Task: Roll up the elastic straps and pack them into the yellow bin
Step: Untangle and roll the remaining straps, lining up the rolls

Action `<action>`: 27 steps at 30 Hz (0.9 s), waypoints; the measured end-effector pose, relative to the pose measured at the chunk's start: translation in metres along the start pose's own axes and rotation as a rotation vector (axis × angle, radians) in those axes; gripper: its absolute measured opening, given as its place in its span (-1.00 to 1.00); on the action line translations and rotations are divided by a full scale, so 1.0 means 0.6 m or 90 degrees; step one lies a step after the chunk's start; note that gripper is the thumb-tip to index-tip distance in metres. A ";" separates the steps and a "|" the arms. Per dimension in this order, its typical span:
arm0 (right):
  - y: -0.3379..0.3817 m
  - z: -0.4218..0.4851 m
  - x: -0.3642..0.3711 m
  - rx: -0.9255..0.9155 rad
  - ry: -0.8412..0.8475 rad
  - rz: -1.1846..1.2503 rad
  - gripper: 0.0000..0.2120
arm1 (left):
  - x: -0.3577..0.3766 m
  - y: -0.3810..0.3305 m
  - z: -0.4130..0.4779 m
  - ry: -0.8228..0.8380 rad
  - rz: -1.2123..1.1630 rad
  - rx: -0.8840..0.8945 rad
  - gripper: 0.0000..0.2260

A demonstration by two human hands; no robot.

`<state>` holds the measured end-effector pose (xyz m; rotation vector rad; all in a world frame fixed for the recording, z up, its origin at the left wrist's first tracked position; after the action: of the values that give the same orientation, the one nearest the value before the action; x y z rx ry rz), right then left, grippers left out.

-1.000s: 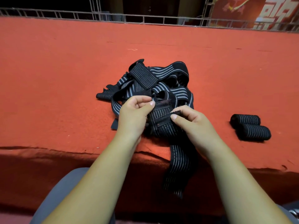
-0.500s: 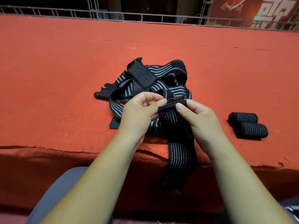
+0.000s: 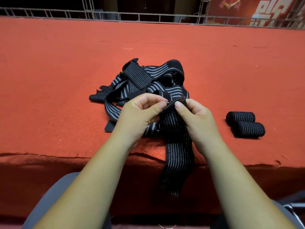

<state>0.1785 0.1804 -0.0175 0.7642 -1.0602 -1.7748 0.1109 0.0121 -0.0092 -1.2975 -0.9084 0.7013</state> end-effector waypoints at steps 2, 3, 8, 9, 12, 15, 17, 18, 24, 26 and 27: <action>0.002 0.001 0.001 -0.012 -0.003 0.000 -0.84 | 0.003 -0.002 -0.001 0.011 -0.003 0.014 -0.90; 0.004 0.002 0.001 -0.019 -0.008 0.004 -0.85 | 0.004 -0.003 -0.001 0.016 -0.004 0.021 -0.91; 0.024 0.000 0.000 -0.059 -0.046 0.065 -0.88 | 0.024 -0.009 -0.011 0.099 -0.107 0.019 -0.72; 0.029 0.000 -0.001 -0.073 -0.060 0.077 -0.91 | 0.031 -0.011 -0.016 0.120 -0.119 0.014 -0.66; 0.041 -0.006 -0.002 -0.091 -0.098 0.127 -0.86 | 0.044 -0.019 -0.027 0.126 -0.123 0.013 -0.49; 0.051 -0.016 -0.005 -0.075 -0.112 0.182 -0.76 | 0.054 -0.024 -0.038 0.109 -0.141 0.013 -0.52; 0.060 -0.028 -0.007 -0.063 -0.111 0.191 -0.78 | 0.059 -0.026 -0.046 0.093 -0.151 -0.006 -0.61; 0.066 -0.034 -0.010 -0.060 -0.111 0.183 -0.82 | 0.061 -0.027 -0.051 0.087 -0.155 -0.016 -0.64; 0.089 -0.080 -0.036 -0.079 -0.147 0.073 -0.89 | 0.077 -0.032 -0.083 0.100 -0.144 -0.051 -0.75; 0.095 -0.093 -0.041 -0.087 -0.150 0.049 -0.87 | 0.085 -0.030 -0.095 0.117 -0.103 -0.059 -0.80; 0.097 -0.099 -0.041 -0.087 -0.149 0.043 -0.87 | 0.087 -0.028 -0.099 0.118 -0.082 -0.056 -0.82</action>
<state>0.2598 0.1698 0.0098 0.4402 -1.0886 -1.8889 0.1873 0.0249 0.0142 -1.3445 -0.8699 0.4368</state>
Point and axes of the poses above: each hand's wrist, its own z-axis towards the middle knuckle, its own x-axis out of the palm, y = z × x, the point moved 7 cm from there along z, towards the middle knuckle, and after that the axes turned 12 degrees about -x, right-handed, at the moved point
